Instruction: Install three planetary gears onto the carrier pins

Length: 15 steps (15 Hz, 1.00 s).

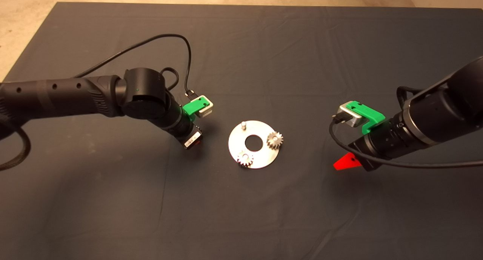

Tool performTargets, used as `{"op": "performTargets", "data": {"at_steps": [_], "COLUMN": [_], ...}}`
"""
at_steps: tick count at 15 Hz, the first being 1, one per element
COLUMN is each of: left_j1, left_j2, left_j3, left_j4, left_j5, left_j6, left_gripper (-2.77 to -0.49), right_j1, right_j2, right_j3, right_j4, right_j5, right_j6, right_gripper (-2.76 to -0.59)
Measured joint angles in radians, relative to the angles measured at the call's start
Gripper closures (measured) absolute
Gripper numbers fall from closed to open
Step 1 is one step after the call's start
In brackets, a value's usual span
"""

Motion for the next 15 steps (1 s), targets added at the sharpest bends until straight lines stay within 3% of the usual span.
{"op": "performTargets", "data": {"at_steps": [9, 15], "left_j1": [0.000, 0.000], "left_j2": [0.000, 0.005], "left_j3": [0.004, 0.086], "left_j4": [0.000, 0.000], "left_j5": [0.000, 0.011], "left_j6": [0.000, -0.009], "left_gripper": [-0.71, -0.58], "right_j1": [0.000, 0.000], "right_j2": [0.000, -0.008], "right_j3": [0.000, 0.000], "right_j4": [0.000, 0.000], "right_j5": [0.000, -0.003], "right_j6": [0.000, 0.000], "right_gripper": [-1.47, -1.47]}}
